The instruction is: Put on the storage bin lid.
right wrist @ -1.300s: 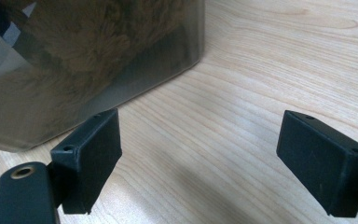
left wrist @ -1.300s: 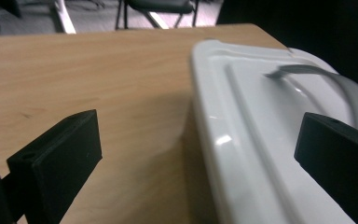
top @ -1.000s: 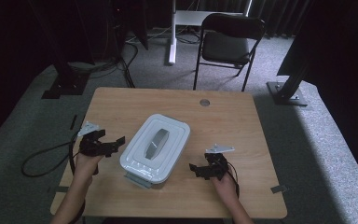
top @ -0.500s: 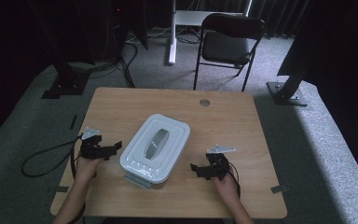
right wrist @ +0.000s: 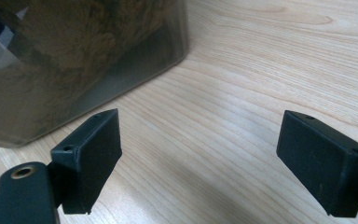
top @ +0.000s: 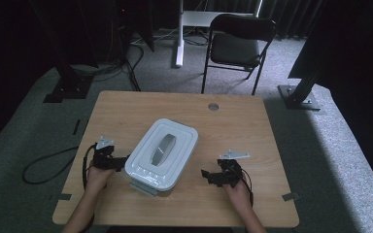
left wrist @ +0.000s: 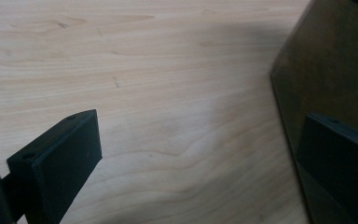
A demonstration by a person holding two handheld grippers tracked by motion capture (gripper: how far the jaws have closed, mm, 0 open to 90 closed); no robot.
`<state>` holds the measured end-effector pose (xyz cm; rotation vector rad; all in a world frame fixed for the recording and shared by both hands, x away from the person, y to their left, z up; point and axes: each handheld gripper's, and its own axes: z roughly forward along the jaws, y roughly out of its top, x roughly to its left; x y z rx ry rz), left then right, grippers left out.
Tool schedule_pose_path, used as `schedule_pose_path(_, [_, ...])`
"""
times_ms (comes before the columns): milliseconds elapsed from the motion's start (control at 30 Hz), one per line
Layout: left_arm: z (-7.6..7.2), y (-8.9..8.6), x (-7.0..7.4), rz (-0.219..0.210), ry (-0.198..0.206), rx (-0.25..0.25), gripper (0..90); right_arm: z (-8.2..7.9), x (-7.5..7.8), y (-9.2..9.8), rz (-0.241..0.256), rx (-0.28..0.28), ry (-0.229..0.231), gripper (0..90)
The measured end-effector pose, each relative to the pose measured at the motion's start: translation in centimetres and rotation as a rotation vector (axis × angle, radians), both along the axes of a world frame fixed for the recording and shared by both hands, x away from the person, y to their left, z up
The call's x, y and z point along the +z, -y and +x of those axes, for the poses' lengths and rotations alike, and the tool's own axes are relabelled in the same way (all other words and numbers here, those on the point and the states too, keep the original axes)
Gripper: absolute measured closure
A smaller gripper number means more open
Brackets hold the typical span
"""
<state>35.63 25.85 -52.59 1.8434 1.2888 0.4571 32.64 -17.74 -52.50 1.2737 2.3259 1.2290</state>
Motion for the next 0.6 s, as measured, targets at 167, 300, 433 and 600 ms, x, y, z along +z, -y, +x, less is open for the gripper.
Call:
schedule_pose_path(167, [-0.3,0.5,-0.3,0.007,-0.002,-0.017,1.4,-0.1,-0.1,0.4,0.002,-0.007,-0.002,13.1])
schedule_pose_path(300, [-0.6,0.8,-0.5,-0.007,-0.002,-0.022,1.4,-0.1,-0.1,0.8,0.004,-0.012,-0.004,13.1])
schedule_pose_path(433, [-0.9,1.0,-0.6,-0.018,-0.010,-0.030,1.4,-0.2,-0.2,1.2,-0.002,-0.020,-0.008,13.1])
schedule_pose_path(600, [-1.7,2.0,-0.6,-0.015,-0.013,-0.073,1.4,-0.2,-0.3,1.7,0.001,-0.030,-0.015,13.1])
